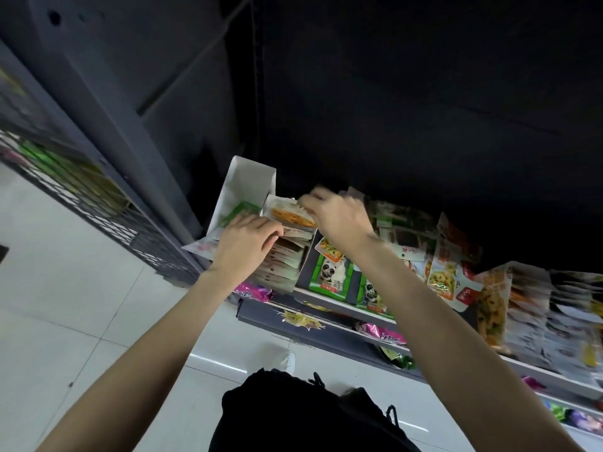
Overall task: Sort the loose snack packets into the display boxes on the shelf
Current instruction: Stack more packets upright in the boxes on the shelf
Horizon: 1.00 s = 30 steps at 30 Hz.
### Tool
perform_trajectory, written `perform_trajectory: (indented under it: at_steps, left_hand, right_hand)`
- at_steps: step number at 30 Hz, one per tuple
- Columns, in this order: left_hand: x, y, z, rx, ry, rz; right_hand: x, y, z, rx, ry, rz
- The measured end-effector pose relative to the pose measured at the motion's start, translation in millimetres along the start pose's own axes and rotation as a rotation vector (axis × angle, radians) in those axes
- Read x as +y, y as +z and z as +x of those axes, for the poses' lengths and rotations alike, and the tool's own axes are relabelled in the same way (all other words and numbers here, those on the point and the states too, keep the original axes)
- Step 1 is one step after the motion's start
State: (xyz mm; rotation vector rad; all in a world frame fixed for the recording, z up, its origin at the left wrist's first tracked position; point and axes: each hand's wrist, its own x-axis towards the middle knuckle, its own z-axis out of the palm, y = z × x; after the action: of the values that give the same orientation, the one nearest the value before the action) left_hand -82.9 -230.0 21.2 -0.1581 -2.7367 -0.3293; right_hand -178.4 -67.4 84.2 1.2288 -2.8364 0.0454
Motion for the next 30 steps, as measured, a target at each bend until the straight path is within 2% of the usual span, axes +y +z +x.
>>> perform_trajectory:
  at_steps: [5,9,16,18,21,24,25,27,30]
  left_hand:
    - [-1,1,0,0.014,-0.024,-0.038]
    - [0,3,0,0.041,-0.105,-0.028]
    - [-1,6,2,0.07,-0.164,-0.017]
    - [-1,7,1,0.08,-0.164,0.007]
    - [12,3,0,0.175,-0.176,0.003]
    - [54,-1,-4,0.309,-0.109,-0.167]
    - [72,1,-6,0.296,-0.071,-0.25]
    - [101,16,-10,0.169,-0.038,-0.377]
    - [119,59,-9,-0.143,-0.175,-0.404]
  right_hand:
    - [-16,-12,27,-0.154,-0.048,-0.079]
    - [-20,-2,18,-0.052,-0.079,-0.052]
    - [-6,45,6,-0.07,-0.015,0.139]
    - [-3,42,-1,-0.002,0.016,0.281]
    - [5,43,-26,0.238,0.164,0.504]
    - [18,63,-66,0.389,0.315,0.577]
    - [24,74,-81,0.392,0.375,0.57]
    - [38,95,-111,0.32,0.499,0.532]
    - [58,123,-145,0.102,0.625,0.479]
